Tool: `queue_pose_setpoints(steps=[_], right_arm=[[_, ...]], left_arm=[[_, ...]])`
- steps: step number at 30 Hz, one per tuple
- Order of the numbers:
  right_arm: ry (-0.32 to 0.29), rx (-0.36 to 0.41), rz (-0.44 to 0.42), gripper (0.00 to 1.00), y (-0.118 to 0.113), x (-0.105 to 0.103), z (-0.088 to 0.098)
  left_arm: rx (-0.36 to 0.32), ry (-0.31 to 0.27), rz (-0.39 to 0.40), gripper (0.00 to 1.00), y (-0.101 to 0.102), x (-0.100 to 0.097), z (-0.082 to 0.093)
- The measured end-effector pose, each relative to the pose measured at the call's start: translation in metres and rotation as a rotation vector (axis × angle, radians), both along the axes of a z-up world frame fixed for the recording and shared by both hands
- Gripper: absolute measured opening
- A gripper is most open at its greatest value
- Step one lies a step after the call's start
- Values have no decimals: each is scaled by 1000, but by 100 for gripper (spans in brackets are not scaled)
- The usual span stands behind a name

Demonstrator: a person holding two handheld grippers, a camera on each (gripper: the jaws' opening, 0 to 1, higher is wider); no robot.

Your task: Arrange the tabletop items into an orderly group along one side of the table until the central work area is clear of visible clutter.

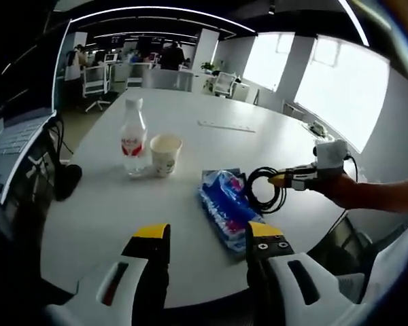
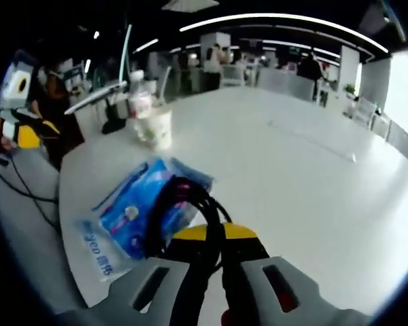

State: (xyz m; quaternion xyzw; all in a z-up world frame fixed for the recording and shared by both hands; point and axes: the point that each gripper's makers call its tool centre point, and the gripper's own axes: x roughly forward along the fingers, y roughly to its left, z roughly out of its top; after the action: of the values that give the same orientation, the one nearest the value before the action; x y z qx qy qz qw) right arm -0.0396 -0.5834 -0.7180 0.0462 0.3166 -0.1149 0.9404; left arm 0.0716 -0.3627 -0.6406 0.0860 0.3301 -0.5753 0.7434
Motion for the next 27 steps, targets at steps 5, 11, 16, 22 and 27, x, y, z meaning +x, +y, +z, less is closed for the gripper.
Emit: queue_pose_setpoints(steps=[5,11,16,22,27], right_arm=[[-12,-10,-11,2,1,-8,8],[-22,-17,-47,2,-2,-23,16],[-47,1,-101,2,-6,-36,24],[-44,2,-137,2,-9,-52,26],[-42,12,-160,2,-7,-64,29]], left_arm=[[0,2,-7,43,-1,-1,-2],[-8,13,2,43,1,-3,-4],[-5,17,6,43,3,-4,-6],[-16,23,22,43,3,-2,-5],[-23,20,32,43,4,1,-3]])
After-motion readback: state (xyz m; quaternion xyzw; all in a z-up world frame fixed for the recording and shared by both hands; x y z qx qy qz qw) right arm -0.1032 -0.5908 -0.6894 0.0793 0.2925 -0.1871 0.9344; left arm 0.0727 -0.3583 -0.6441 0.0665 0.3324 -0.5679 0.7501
